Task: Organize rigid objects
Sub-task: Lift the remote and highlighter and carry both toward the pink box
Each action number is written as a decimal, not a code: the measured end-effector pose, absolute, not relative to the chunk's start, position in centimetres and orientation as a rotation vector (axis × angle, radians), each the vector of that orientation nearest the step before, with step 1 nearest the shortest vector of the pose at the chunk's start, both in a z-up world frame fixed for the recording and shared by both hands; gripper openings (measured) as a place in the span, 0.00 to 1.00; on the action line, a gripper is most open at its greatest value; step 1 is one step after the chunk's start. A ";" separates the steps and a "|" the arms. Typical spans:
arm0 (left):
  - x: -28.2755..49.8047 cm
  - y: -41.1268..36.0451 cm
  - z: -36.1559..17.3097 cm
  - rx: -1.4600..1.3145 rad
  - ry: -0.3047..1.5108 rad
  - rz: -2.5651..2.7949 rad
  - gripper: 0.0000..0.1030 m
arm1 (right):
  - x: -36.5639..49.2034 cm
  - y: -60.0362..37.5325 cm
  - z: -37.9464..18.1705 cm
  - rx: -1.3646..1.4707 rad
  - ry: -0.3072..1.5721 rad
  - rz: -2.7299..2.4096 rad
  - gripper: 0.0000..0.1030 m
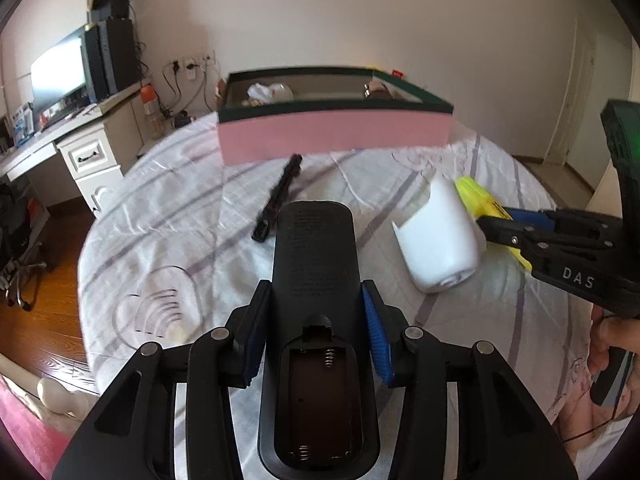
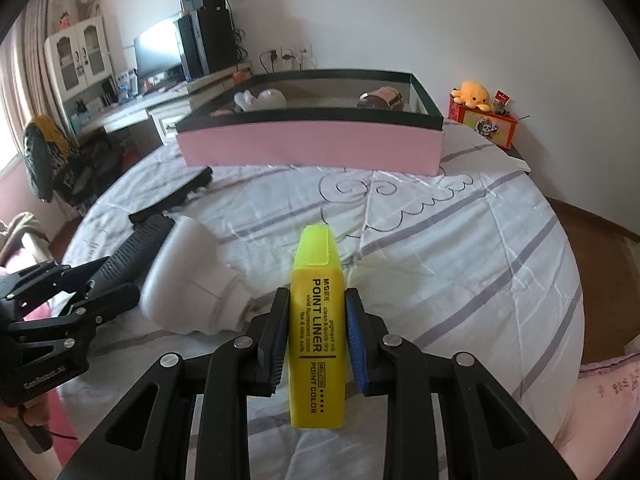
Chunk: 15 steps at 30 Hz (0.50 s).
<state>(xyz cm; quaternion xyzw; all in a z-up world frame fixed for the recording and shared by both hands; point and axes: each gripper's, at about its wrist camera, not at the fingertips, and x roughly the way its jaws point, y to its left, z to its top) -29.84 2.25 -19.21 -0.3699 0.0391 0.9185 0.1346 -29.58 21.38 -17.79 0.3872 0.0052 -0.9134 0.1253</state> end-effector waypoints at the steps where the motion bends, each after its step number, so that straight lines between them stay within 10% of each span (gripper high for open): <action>1: -29.7 2.1 -18.9 -1.062 0.108 2.660 0.43 | -29.4 21.3 -17.5 1.116 0.008 -2.661 0.26; 15: -27.0 0.6 -12.4 -0.829 0.101 2.808 0.43 | -26.5 20.0 -11.3 0.847 0.001 -2.726 0.26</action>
